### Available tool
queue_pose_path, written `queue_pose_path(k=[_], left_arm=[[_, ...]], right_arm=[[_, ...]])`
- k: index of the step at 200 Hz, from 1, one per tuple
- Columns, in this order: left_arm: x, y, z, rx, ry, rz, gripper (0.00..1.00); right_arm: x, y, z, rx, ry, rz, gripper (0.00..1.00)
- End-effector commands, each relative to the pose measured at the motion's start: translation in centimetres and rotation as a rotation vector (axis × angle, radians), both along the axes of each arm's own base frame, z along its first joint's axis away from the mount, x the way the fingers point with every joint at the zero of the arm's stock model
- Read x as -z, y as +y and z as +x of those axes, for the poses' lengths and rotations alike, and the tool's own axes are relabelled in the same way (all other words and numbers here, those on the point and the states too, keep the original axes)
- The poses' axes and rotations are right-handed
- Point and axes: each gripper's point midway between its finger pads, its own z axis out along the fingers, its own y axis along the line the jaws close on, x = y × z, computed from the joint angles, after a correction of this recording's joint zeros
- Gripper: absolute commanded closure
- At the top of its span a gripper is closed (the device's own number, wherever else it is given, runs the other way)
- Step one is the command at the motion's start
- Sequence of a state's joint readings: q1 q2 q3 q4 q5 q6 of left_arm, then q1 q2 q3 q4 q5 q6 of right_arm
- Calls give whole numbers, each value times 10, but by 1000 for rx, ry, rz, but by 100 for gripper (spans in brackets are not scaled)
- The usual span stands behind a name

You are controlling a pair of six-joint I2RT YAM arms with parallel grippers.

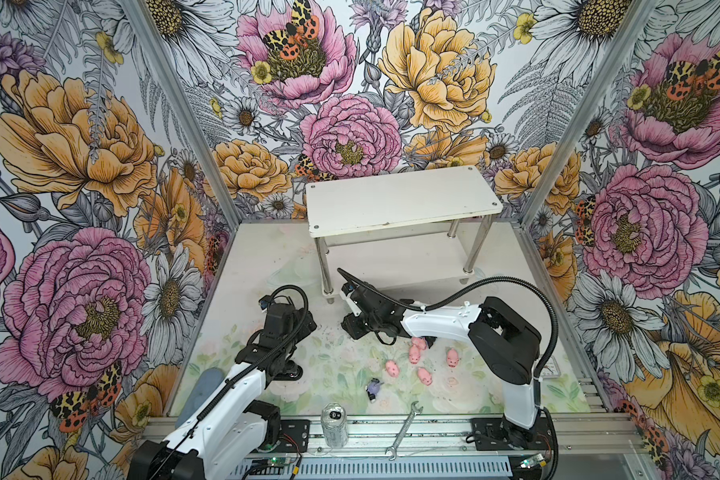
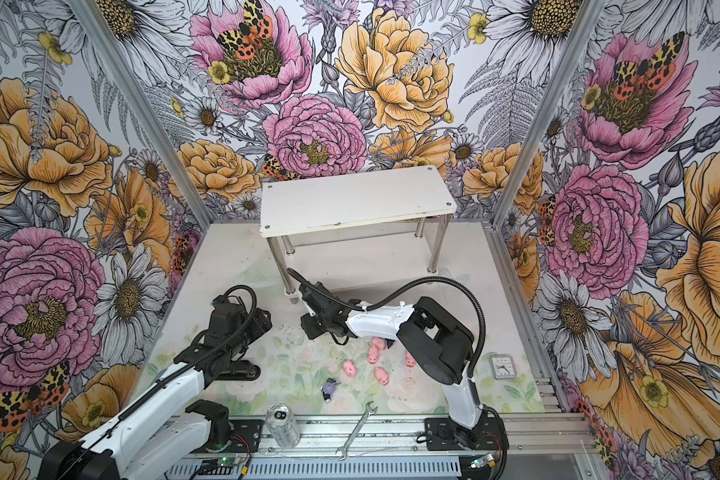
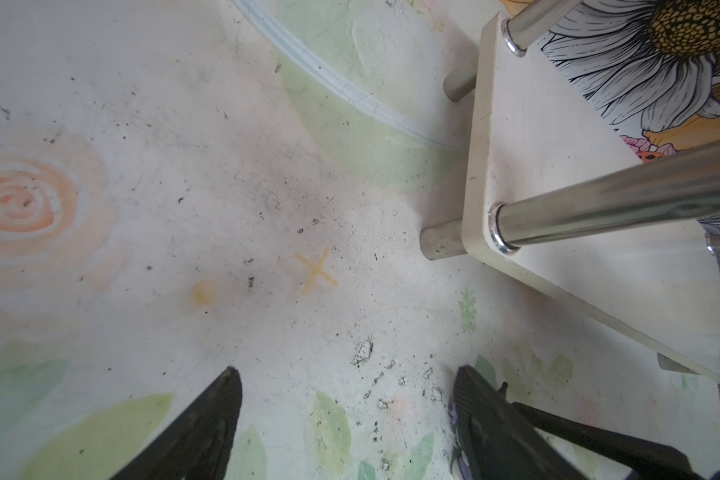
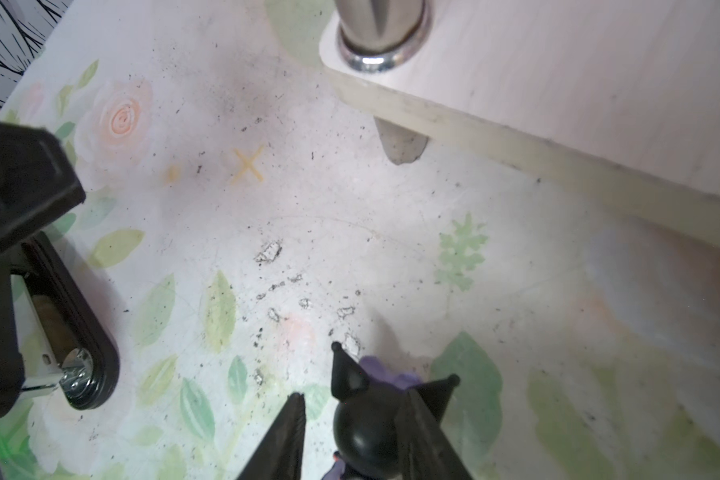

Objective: Place and organize the plastic toys onto the shelf

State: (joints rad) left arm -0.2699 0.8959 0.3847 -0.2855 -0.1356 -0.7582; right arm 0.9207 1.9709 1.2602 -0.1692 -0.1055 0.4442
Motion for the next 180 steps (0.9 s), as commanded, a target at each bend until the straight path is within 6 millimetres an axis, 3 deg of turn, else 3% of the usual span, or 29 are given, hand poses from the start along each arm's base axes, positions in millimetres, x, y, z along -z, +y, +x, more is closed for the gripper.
queue_pose_path(k=[1,50,66,75,115,180], left_arm=[[2,-4,4,28,-12,-11,18],[5,-7,8,42,-9,-23,18],[4,-11,10,56,-10,-34,18],[4,-13,10,60,-9,-37,18],[3,-22,13,88,-5,-37,18],[-1,-35,18,125,-8,-14,18]], right_arm=[[25,-18,4,45,85,-31,59],[29,-40,14,86,124,29,59],[27,-38,12,81,148,85,58],[28,-46,23,116,170,127,58],[30,-58,28,173,247,229,49],[5,-90,29,206,110,73,38]])
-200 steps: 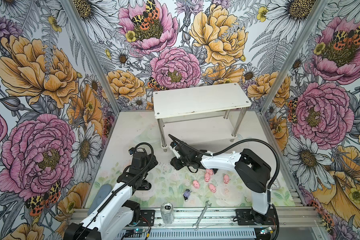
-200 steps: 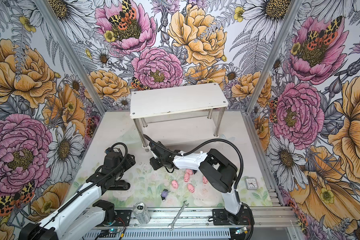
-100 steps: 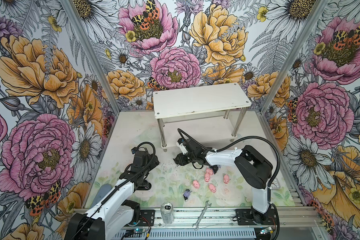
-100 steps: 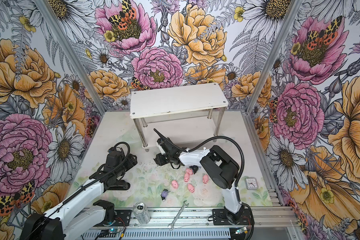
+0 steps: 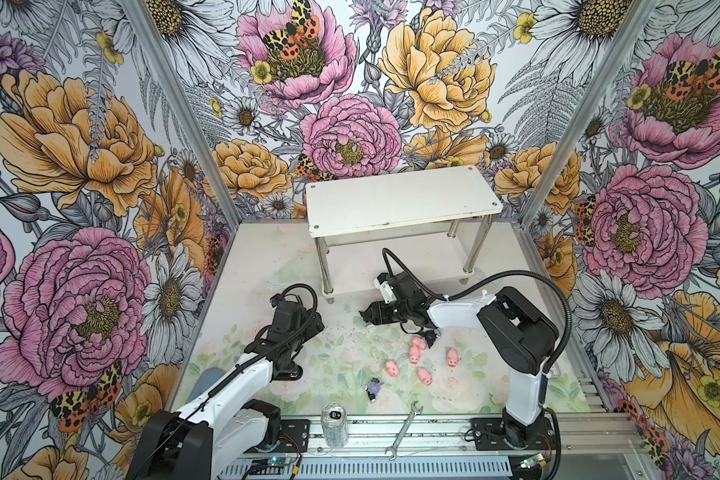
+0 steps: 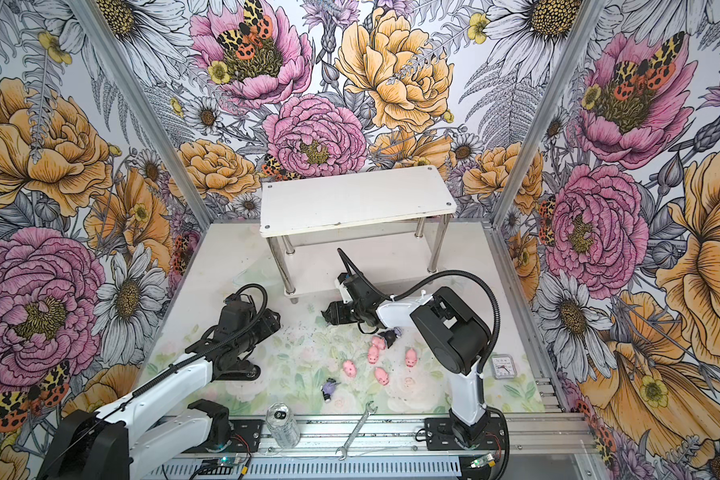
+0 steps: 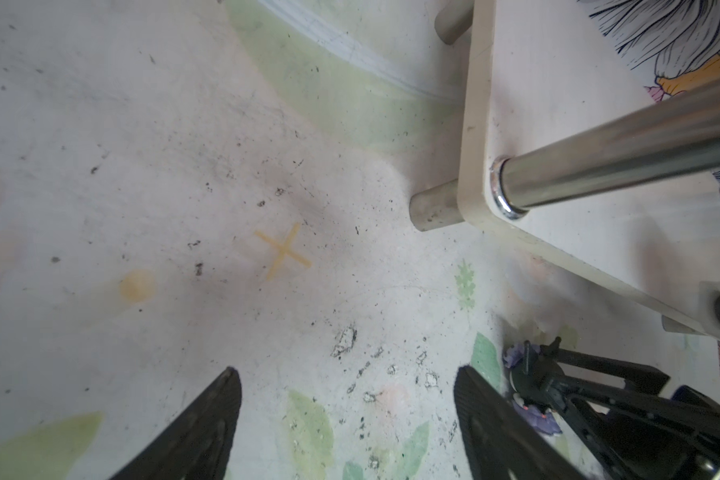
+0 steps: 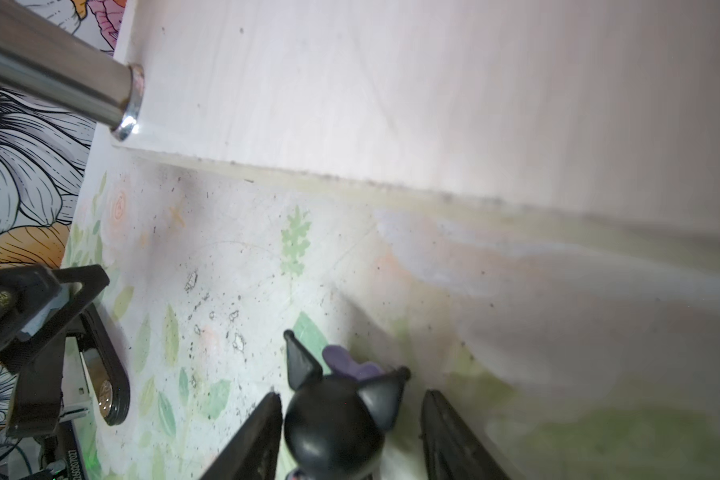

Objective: Place and organize the plastic toys onto the shelf

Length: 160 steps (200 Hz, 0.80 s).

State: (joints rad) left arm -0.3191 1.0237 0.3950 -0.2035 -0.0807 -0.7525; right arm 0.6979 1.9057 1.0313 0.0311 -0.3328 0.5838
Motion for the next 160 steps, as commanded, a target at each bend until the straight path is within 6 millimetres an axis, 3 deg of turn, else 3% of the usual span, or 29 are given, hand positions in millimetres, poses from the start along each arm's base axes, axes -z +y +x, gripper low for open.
queue_pose_path(k=[1,37,61,89,130,160], left_arm=[[-16,-10,11,33,-52,5,18],[-15,-21,13,66,-56,21,18],[-12,-25,14,75,-53,17,18],[-10,-25,13,76,-54,10,18],[-7,-20,7,67,-55,15,17],[-10,-14,4,58,-66,20,16]], right_arm=[[-12,-22,-2,24,-65,-126,38],[-23,-36,-3,41,-146,-302,33],[-24,-28,0,30,-152,-366,33],[-22,0,-6,-12,-155,-367,31],[-2,15,-6,-33,-102,-384,33],[10,13,-6,-17,-80,-402,36]])
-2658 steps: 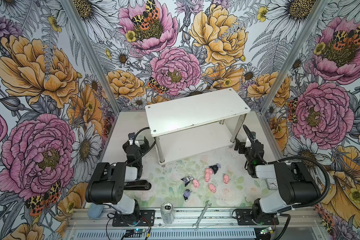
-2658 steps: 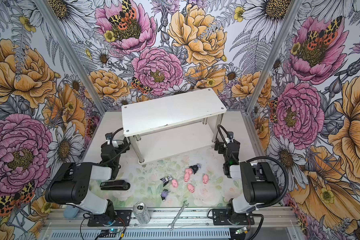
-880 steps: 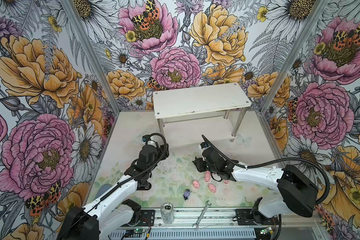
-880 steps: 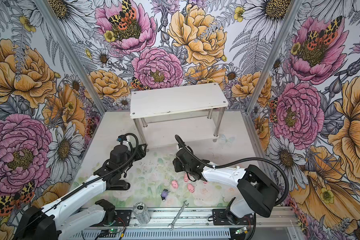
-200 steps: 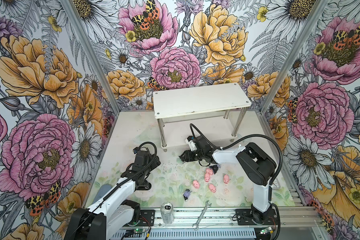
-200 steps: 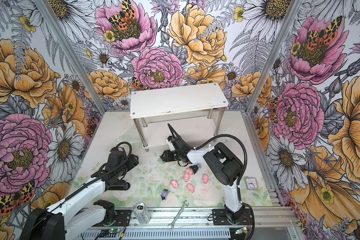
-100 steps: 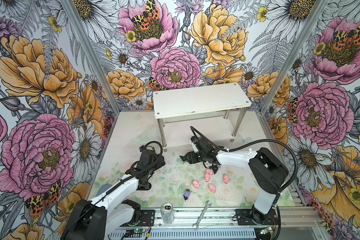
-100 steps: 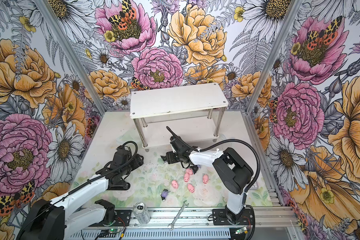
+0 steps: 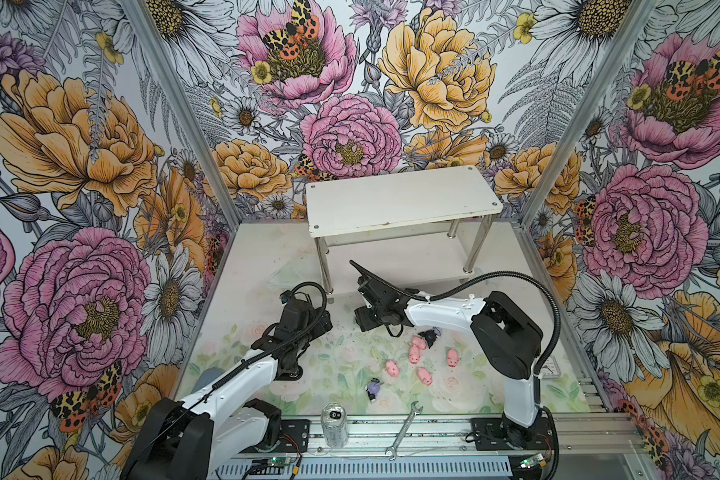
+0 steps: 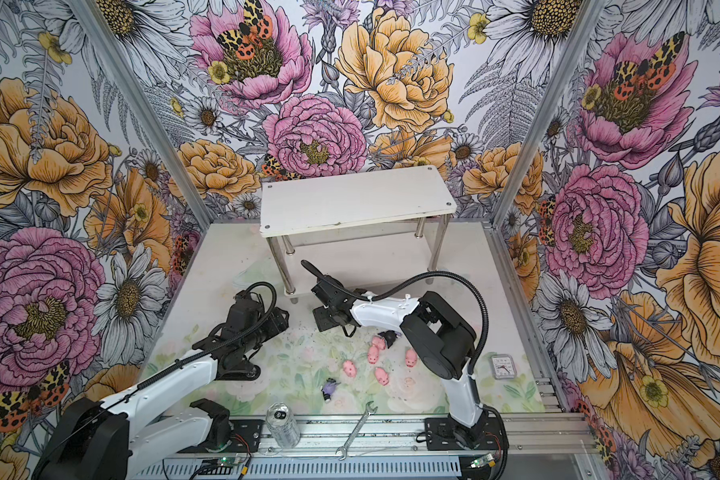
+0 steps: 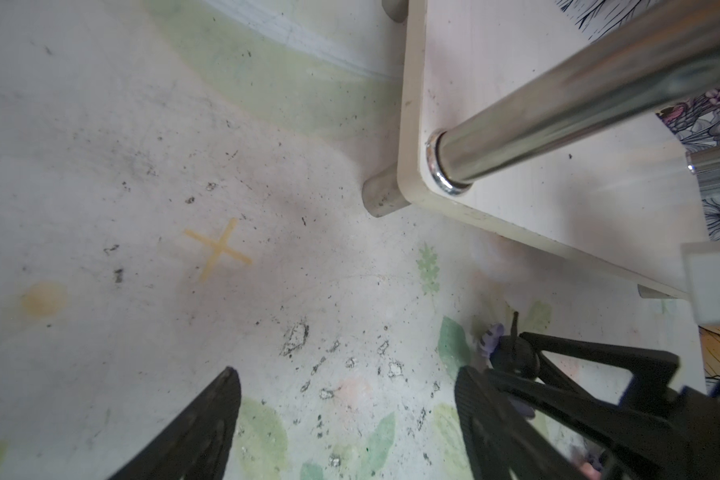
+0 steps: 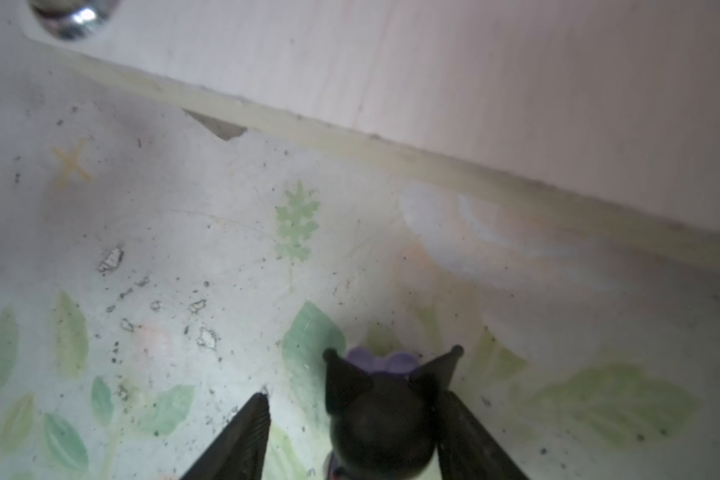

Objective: Place and organize the plastic toys onto the shelf

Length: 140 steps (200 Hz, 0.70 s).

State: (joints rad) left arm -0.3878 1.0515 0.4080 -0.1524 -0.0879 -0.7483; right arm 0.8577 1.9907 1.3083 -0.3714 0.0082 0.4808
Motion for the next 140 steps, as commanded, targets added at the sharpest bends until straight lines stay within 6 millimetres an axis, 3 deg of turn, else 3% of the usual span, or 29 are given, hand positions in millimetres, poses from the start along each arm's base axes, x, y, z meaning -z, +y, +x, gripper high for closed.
queue_pose_path(k=[1,52,84,123,140], left_arm=[[-3,9,-1,-9,-31,25,16],[-5,11,-4,-12,-46,1,15],[-7,7,-5,10,-58,-17,15],[-16,-4,-4,53,-100,-67,14],[-23,-14,-3,101,-122,-100,22]], right_arm=[[7,-4,3,30,15,-27,36],[1,-3,8,32,-16,-25,55],[-12,1,11,16,-26,39,73],[-43,9,11,-13,-48,208,83],[-64,16,5,-45,-60,342,88]])
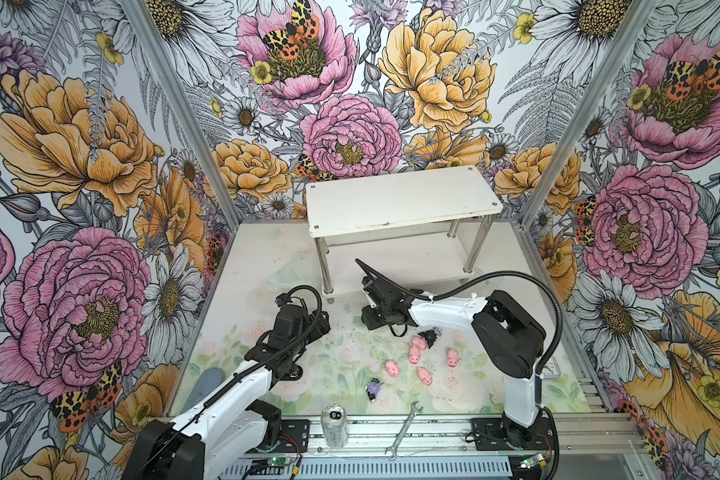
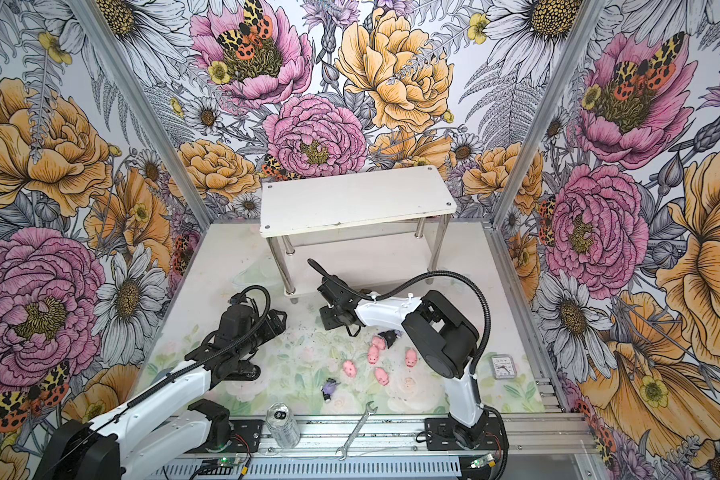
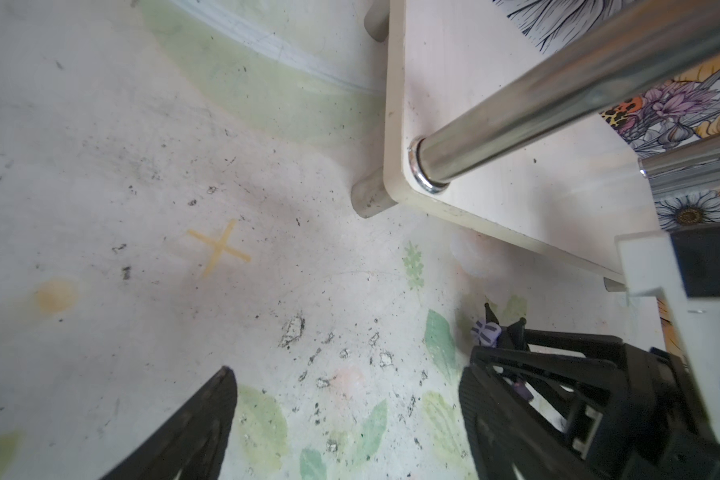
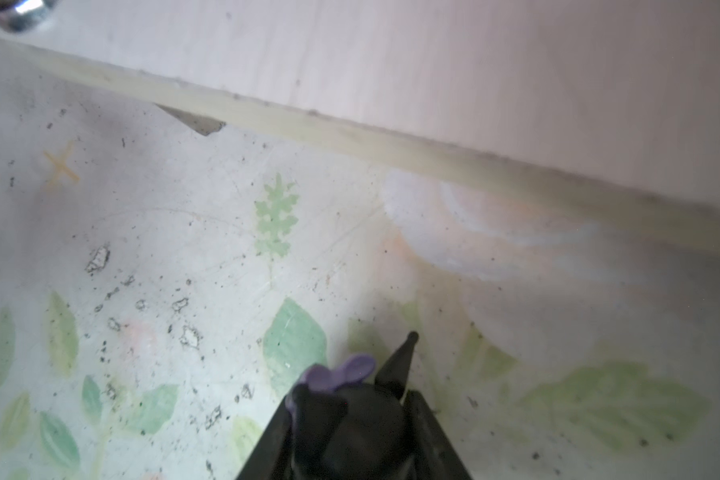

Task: Place and organize the plastic toys onto the shelf
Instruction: 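Carry the figurine toward the shelf while the left gripper moves toward it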

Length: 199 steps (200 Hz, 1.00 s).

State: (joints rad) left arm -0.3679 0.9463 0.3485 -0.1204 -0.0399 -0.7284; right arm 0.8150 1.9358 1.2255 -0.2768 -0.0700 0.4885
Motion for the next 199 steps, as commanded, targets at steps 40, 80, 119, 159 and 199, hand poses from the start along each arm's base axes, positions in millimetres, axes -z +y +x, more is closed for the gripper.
queue_pose_path(k=[40,80,119,159,199], left_arm=[[-41,-41,7,179,-125,-156,14],[-97,-84,5,322,-250,-196,1],[-133,-128,0,439,-345,-225,1],[-158,-154,12,486,-421,-257,5],[-163,-163,22,483,-434,-174,17]], right_arm=[[-123,5,17,-4,-100,616,95],[-174,-1,13,-49,-104,802,97],[-212,-2,8,-60,-73,1001,97],[-230,-5,3,-62,-52,1103,97],[-245,-8,-1,-60,-34,1153,97]])
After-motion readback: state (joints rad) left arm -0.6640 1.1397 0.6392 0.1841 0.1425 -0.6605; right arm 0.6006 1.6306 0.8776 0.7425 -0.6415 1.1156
